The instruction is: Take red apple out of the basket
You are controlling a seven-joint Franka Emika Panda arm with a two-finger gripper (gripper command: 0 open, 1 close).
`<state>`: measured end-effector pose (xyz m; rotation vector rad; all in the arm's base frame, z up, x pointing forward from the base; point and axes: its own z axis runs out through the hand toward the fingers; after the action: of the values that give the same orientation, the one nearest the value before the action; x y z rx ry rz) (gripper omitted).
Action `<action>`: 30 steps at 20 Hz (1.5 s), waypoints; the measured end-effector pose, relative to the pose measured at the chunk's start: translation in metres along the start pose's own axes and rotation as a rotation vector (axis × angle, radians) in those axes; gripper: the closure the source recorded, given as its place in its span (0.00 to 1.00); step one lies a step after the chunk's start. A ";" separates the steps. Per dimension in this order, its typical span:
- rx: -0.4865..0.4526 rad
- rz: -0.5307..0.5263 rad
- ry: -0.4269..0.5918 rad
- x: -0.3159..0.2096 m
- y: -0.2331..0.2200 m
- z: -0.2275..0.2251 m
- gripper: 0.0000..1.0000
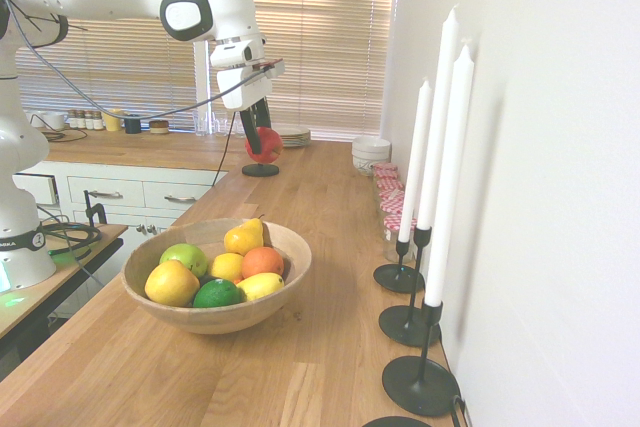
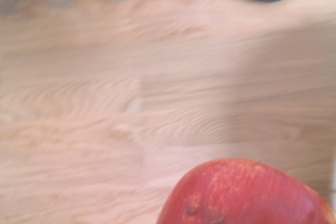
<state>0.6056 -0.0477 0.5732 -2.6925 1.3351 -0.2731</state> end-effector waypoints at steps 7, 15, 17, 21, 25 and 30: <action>-0.062 -0.006 -0.022 -0.022 0.004 0.063 1.00; -0.112 0.010 -0.049 -0.016 0.010 0.124 1.00; -0.118 0.011 -0.052 -0.015 0.010 0.134 1.00; -0.126 0.014 -0.055 -0.012 0.011 0.148 1.00; -0.125 0.016 -0.050 -0.008 0.011 0.159 1.00; -0.135 0.019 -0.054 -0.003 0.010 0.173 1.00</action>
<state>0.6333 -0.0461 0.4020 -2.7723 1.4107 -0.1106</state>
